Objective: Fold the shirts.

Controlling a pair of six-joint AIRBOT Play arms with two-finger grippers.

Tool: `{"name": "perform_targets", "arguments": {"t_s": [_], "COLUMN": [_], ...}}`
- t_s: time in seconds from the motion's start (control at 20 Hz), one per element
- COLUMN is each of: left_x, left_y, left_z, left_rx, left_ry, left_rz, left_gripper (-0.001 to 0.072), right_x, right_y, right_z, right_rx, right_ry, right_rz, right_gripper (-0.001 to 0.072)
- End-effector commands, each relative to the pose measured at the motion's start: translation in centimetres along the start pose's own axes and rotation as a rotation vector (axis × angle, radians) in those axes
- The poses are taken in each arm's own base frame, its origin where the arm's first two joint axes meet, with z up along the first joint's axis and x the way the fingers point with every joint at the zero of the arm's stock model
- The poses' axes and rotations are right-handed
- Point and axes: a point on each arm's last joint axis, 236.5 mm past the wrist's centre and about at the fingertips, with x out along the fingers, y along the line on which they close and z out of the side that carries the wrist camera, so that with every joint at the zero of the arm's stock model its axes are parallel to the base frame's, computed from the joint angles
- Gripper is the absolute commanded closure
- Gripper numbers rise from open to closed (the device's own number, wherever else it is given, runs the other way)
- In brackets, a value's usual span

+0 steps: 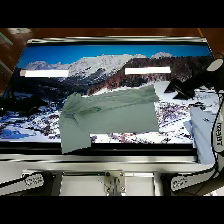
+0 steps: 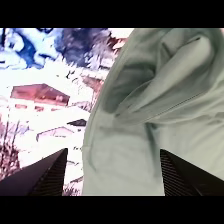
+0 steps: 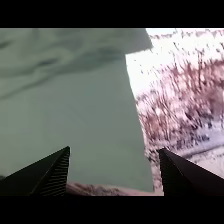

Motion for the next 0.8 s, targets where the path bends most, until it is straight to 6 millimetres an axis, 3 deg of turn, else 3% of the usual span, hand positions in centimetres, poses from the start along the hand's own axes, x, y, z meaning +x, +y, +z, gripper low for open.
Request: {"name": "perform_targets", "arguments": {"t_s": [0.0, 0.15, 0.35, 0.65, 0.7, 0.75], "left_x": [1.7, 4.4, 7.6, 10.5, 10.7, 10.8], "left_y": [2.6, 2.6, 2.0, 0.5, 0.3, 0.1], "left_z": [-3.8, -5.4, -6.3, -6.4, -6.2, -6.1], "left_rx": [-0.073, -0.075, -0.076, -0.072, -0.075, -0.076], "left_ry": [0.143, 0.232, 0.288, 0.287, 0.277, 0.274], "left_rz": [0.050, 0.043, 0.028, 0.006, 0.004, -0.001], "left_gripper": [0.0044, 0.0044, 0.0045, 0.0059, 0.0184, 0.0398], "right_x": [2.4, 4.5, 4.7, 4.9, 4.9, 4.9], "right_y": [-1.9, -1.0, -1.1, -1.3, -1.3, -1.5], "right_z": [-5.7, -6.6, -6.1, -5.4, -5.2, -5.1], "right_rx": [0.044, 0.055, 0.051, 0.063, 0.071, 0.072], "right_ry": [0.206, 0.221, 0.198, 0.167, 0.160, 0.155], "right_rz": [0.021, 0.093, 0.091, 0.084, 0.082, 0.076], "right_gripper": [0.0051, 0.0051, 0.0051, 0.0051, 0.0050, 0.0049]}}
